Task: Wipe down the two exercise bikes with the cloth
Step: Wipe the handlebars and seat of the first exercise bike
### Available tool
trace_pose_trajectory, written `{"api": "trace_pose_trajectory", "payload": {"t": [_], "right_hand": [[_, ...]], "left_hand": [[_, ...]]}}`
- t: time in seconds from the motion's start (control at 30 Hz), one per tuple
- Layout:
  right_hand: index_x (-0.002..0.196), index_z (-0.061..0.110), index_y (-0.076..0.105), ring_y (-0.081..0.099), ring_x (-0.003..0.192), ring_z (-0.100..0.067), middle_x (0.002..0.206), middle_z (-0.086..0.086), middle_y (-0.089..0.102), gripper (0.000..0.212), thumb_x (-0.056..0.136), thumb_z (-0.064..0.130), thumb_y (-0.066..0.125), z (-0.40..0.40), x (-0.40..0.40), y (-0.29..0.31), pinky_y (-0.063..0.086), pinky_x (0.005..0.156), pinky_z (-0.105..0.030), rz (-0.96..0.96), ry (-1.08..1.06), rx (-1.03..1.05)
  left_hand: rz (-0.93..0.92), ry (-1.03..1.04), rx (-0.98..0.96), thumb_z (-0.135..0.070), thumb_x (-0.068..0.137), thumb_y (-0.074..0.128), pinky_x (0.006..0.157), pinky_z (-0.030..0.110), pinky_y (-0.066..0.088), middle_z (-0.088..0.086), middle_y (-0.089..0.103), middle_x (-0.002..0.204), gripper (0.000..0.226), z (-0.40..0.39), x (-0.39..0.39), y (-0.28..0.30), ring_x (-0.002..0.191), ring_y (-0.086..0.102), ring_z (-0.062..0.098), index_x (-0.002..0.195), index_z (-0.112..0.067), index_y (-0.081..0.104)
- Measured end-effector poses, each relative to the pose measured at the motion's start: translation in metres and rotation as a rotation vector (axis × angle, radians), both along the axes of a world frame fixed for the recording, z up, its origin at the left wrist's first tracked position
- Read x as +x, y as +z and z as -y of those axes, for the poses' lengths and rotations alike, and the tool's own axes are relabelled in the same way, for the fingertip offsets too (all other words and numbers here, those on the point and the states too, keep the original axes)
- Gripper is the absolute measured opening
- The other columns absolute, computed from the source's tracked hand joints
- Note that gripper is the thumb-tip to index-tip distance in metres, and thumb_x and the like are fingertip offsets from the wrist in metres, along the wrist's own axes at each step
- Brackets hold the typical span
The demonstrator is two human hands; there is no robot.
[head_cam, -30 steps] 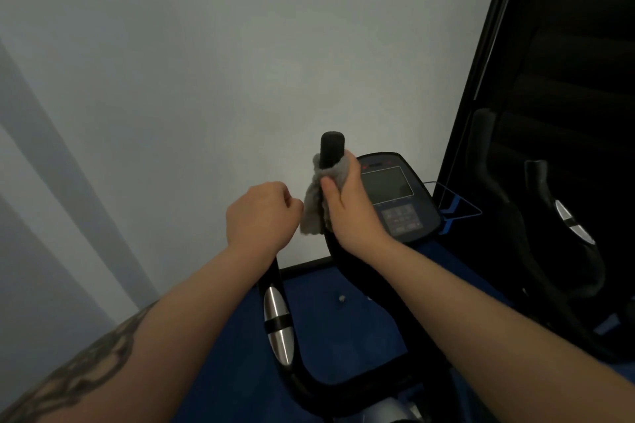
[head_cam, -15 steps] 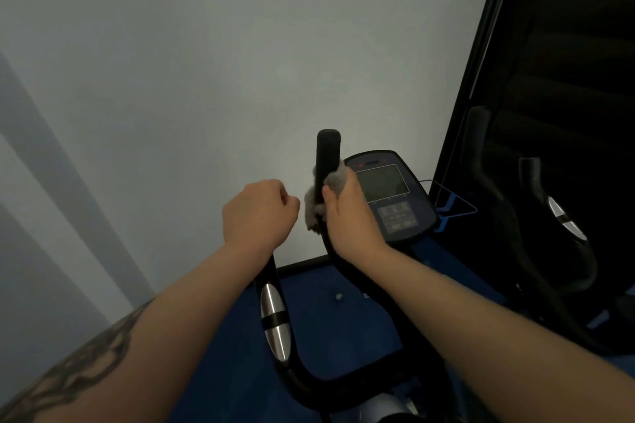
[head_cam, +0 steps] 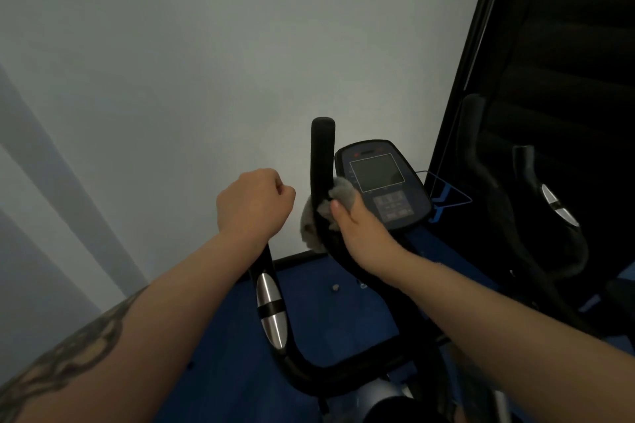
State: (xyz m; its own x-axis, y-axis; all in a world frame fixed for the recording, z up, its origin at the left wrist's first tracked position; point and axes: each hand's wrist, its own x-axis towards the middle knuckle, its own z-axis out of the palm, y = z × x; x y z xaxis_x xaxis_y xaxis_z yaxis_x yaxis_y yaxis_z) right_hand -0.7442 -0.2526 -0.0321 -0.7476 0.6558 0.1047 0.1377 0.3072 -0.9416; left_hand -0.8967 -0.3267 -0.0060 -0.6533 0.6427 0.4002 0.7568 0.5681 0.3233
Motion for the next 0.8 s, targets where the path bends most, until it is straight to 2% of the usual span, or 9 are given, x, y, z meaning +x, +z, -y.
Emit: {"api": "trace_pose_trajectory", "payload": {"t": [0.07,0.13,0.17,0.27,0.3,0.4,0.53,0.63,0.8], "right_hand": [[0.136,0.025,0.046,0.057,0.081,0.010,0.095,0.013,0.061,0.033,0.105,0.029,0.038,-0.009,0.029,0.002,0.042,0.073,-0.004,0.249,0.115,0.044],[0.126,0.025,0.055,0.064,0.090,0.000,0.097,0.008,0.067,0.028,0.104,0.032,0.041,-0.021,0.051,0.020,0.048,0.083,-0.018,0.372,0.179,0.048],[0.119,0.024,0.059,0.067,0.092,-0.006,0.099,0.004,0.070,0.025,0.103,0.033,0.042,-0.025,0.054,0.030,0.051,0.083,-0.022,0.332,0.154,-0.009],[0.102,0.019,0.060,0.066,0.067,-0.010,0.079,0.000,0.067,0.024,0.103,0.035,0.042,-0.011,0.028,0.048,0.049,0.053,-0.014,0.091,-0.012,-0.156],[0.105,0.019,0.057,0.063,0.068,-0.012,0.082,-0.002,0.064,0.025,0.103,0.038,0.041,0.002,0.012,0.045,0.050,0.055,-0.014,0.069,-0.038,-0.143],[0.132,0.021,0.044,0.057,0.108,-0.026,0.126,-0.009,0.055,0.048,0.100,0.053,0.027,0.034,-0.016,0.017,0.048,0.094,-0.037,0.090,-0.160,-0.013],[0.125,0.025,0.043,0.055,0.098,-0.017,0.116,-0.002,0.053,0.032,0.101,0.045,0.037,0.034,0.022,0.000,0.044,0.075,-0.033,0.212,-0.189,0.266],[0.108,0.017,0.047,0.058,0.095,-0.020,0.102,-0.003,0.059,0.021,0.099,0.035,0.051,0.007,0.030,0.011,0.044,0.076,-0.034,0.224,-0.151,0.187],[0.128,0.012,0.045,0.057,0.108,-0.026,0.115,-0.007,0.059,0.043,0.100,0.043,0.045,0.003,-0.022,0.025,0.039,0.080,-0.030,0.175,-0.288,0.120]], "left_hand": [[-0.003,-0.001,0.007,-0.031,0.089,0.049,0.048,0.021,0.030,-0.006,0.059,0.071,0.023,0.000,0.000,-0.001,0.057,0.050,0.011,0.083,-0.018,0.067],[-0.005,-0.003,0.009,-0.031,0.089,0.049,0.047,0.021,0.029,-0.006,0.059,0.070,0.023,-0.001,0.000,-0.001,0.056,0.048,0.009,0.083,-0.018,0.067],[-0.006,-0.004,0.005,-0.031,0.089,0.048,0.047,0.022,0.030,-0.006,0.059,0.070,0.023,-0.001,0.000,-0.001,0.056,0.049,0.010,0.083,-0.018,0.067],[-0.008,-0.007,0.006,-0.030,0.089,0.049,0.047,0.022,0.029,-0.005,0.059,0.070,0.023,-0.001,0.000,0.000,0.055,0.048,0.010,0.083,-0.017,0.067],[-0.009,-0.008,0.006,-0.030,0.089,0.049,0.047,0.022,0.028,-0.005,0.058,0.069,0.023,0.000,0.001,0.000,0.054,0.046,0.009,0.083,-0.016,0.067],[-0.003,-0.013,0.003,-0.031,0.089,0.050,0.048,0.023,0.027,-0.008,0.051,0.065,0.023,0.001,0.001,0.000,0.054,0.043,0.008,0.084,-0.017,0.067],[0.005,-0.023,0.020,-0.031,0.088,0.050,0.048,0.022,0.025,-0.011,0.049,0.064,0.022,0.001,0.000,0.000,0.054,0.042,0.006,0.083,-0.019,0.066],[0.003,-0.033,0.024,-0.030,0.088,0.049,0.048,0.022,0.025,-0.010,0.050,0.064,0.022,0.001,0.000,-0.001,0.053,0.042,0.006,0.083,-0.017,0.067],[-0.010,-0.028,0.023,-0.031,0.088,0.049,0.048,0.023,0.025,-0.008,0.051,0.065,0.023,0.001,0.000,0.000,0.053,0.041,0.008,0.083,-0.018,0.066]]}}
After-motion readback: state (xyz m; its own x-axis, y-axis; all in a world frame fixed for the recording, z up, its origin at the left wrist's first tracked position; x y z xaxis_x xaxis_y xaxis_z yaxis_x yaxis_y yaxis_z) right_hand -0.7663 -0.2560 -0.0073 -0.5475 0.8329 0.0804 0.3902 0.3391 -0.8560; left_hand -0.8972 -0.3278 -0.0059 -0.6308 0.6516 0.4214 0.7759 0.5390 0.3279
